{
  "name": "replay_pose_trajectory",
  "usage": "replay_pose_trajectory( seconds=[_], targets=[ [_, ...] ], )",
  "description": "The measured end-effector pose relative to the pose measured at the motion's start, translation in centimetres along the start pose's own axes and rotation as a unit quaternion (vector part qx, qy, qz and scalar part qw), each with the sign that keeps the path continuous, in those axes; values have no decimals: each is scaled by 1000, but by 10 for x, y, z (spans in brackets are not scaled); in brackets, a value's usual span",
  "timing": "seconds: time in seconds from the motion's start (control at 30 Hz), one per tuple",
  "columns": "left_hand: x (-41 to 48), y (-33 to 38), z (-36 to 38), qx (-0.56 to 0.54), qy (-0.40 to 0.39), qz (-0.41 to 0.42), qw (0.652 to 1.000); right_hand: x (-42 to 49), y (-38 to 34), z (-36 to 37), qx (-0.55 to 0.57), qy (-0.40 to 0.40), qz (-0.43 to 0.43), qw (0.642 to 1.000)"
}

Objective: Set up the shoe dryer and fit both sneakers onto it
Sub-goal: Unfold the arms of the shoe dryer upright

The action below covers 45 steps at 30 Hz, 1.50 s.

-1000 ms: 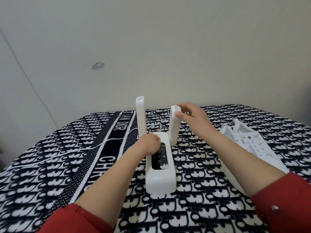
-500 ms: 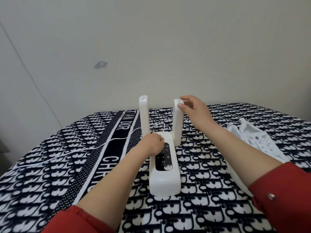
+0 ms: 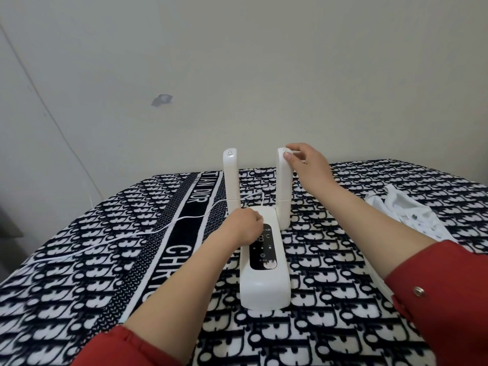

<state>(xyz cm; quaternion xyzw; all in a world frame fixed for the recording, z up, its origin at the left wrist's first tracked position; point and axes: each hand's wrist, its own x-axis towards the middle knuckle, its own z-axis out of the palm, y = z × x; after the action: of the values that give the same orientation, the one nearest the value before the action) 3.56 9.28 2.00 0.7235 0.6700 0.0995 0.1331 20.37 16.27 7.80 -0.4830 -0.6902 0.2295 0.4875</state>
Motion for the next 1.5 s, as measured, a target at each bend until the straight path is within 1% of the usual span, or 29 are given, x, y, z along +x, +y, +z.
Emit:
replay_pose_trajectory(
  seconds=[0.53, 0.77, 0.83, 0.9, 1.0, 1.07, 1.13, 1.27, 1.37, 1.5],
  targets=[
    [-2, 0, 0, -23, 2, -5, 1000, 13, 4, 11, 0, 17, 13, 1000],
    [0, -1, 1, -17, 4, 1, 1000, 13, 5, 11, 1, 21, 14, 1000],
    [-1, -2, 2, -31, 6, 0, 1000, 12, 3, 10, 0, 15, 14, 1000],
    [-3, -5, 4, -76, 14, -4, 997, 11, 1, 8, -1, 5, 15, 1000],
    [-9, -11, 12, -191, 50, -5, 980, 4, 0, 4, 8, -8, 29, 1000],
    [-15, -17, 17, -272, 88, -19, 958, -6, 2, 2, 18, -4, 34, 999],
    [-19, -22, 22, -324, 123, -38, 937, -20, 6, 2, 19, 8, 31, 999],
    [-28, -17, 27, -366, 194, -49, 909, -53, 16, 4, 22, 29, 43, 998],
    [-32, -7, 29, -389, 216, -37, 895, -74, 23, 6, 36, 18, 59, 997],
    [-34, 12, 28, -352, 232, 2, 907, -88, 28, 5, 25, -3, 65, 998]
  ],
)
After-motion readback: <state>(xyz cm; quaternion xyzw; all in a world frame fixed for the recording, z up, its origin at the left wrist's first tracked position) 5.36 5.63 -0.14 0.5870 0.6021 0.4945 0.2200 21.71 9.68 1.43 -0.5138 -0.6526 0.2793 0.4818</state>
